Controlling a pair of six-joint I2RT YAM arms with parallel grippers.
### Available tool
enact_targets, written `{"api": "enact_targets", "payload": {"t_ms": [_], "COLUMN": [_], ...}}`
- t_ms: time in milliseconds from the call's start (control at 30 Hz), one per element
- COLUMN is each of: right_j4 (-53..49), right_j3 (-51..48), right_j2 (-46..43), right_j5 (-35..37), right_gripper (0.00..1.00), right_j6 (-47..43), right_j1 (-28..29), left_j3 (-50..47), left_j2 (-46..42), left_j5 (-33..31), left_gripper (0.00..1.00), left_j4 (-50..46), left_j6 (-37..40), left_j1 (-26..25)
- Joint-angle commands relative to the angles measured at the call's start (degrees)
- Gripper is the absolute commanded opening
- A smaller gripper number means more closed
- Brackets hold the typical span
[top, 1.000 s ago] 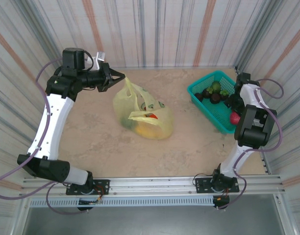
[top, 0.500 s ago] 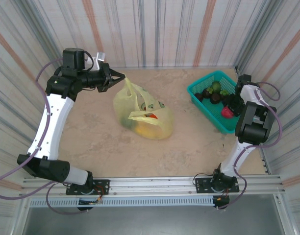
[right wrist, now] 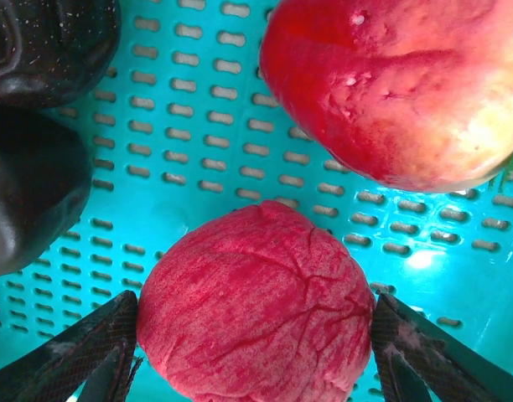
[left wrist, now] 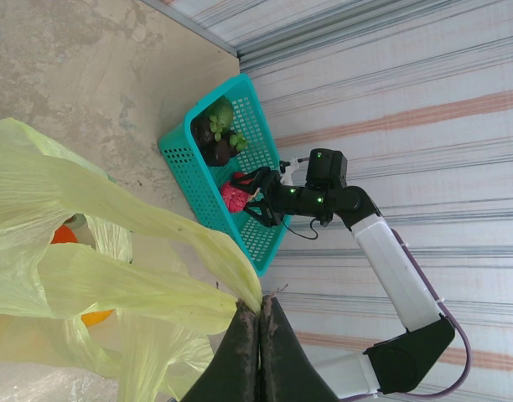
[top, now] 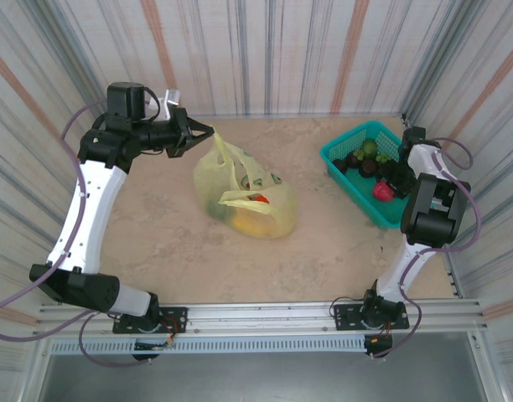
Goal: Place the fake fruits into the plastic bag and tie a complex knot
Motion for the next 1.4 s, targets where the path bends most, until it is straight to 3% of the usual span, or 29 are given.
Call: {"api": "enact_targets", "payload": {"t_ms": [0,267,500,767,900,1100,1267,1367], "right_j4": [-2.6,-4.4,-4.4,-6.5,-5.8,-6.6,0.2,6.6], "right_j3": [0.8,4.0,4.9,10.5,12.5,19.9,17.1,12.5], "right_j2": [2.6,5.3,5.2,-1.5,-8.6,-14.5,-19.3,-22.0], "right_j5": [-1.2,-1.2,-0.6,0.2,-1.3,-5.2,-15.9,-26.6], "right_gripper": [0.75,0.81,0.71,0.64,0.63,0.63,0.63,0.63], "right_j6": [-2.3,-4.9,-5.0,-4.4,-1.4,-0.4,-0.9,-0.6], "right_j1": [0.2,-0.2,-0.1,1.2,5.4,16.7,24.2,27.0], "left_j3": [0.0,-0.6,-0.8,0.0,-0.1,-0.3,-0.6,-1.2], "left_j2": [-1.6,-2.9,-3.4,-2.9,-2.9,-3.4,-4.1,-4.9], "left_j5": [0.4,0.4,0.5,0.6,0.4,0.1,0.0,0.0], "left_gripper": [0.00,0.00,0.00,0.00,0.00,0.00,0.00,0.00], "left_j4": [-0.5,-0.1,-0.1,0.4,0.2,0.0,-0.1,-0.2], "left_j6": [1.3,1.2,1.2,0.6,0.8,1.2,1.2,1.3], "left_j1": [-0.1,0.4,1.2,1.3,1.4,1.4,1.9,2.3]}}
